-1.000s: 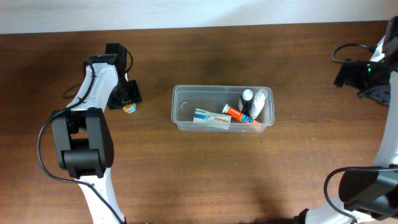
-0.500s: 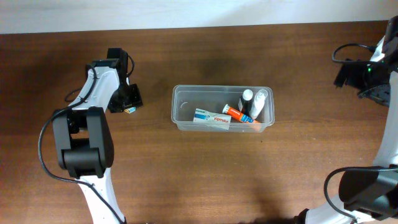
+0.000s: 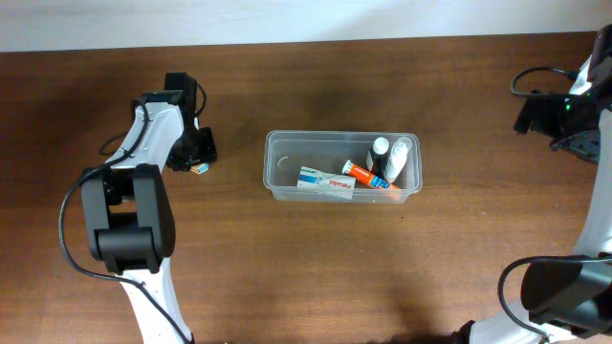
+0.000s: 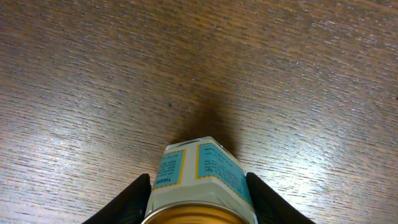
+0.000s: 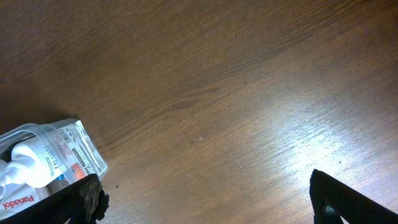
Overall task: Pack container
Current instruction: 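Lift the gold-lidded jar with the left gripper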
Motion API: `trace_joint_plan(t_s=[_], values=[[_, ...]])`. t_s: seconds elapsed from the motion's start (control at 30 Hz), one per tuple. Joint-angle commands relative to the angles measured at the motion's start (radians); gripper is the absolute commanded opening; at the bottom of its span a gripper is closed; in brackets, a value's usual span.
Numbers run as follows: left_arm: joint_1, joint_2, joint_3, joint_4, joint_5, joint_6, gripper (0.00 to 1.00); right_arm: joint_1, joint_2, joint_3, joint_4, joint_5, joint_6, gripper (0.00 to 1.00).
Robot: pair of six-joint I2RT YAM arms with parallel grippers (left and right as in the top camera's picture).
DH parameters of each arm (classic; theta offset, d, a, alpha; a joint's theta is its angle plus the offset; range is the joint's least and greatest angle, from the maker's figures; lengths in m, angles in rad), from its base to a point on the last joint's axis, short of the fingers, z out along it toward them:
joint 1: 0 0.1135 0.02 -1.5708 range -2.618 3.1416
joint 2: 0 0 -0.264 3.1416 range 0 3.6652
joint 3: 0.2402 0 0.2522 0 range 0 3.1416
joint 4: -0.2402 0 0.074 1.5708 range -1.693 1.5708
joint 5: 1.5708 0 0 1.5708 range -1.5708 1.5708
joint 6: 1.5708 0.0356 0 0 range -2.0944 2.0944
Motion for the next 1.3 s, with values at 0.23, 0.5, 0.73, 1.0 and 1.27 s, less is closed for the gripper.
trace_joint_plan(t_s=[0.23, 0.5, 0.73, 1.0, 1.27], values=[[0.004, 0.005, -0.005, 0.003, 0.011, 0.01, 0.44, -0.006, 0.0, 0.006, 0.0, 0.012, 0.008, 0.98], [0.003, 0.005, 0.002, -0.003, 0.011, 0.017, 0.41, -0.006, 0.0, 0.006, 0.0, 0.012, 0.008, 0.98], [0.003, 0.005, 0.098, -0.089, 0.021, 0.035, 0.41, -0.006, 0.0, 0.006, 0.0, 0.012, 0.008, 0.98], [-0.024, 0.005, 0.324, -0.289, 0.072, 0.059, 0.41, -0.006, 0.0, 0.006, 0.0, 0.012, 0.008, 0.98], [-0.149, 0.005, 0.581, -0.468, 0.149, 0.122, 0.41, -0.006, 0.0, 0.006, 0.0, 0.012, 0.008, 0.98]])
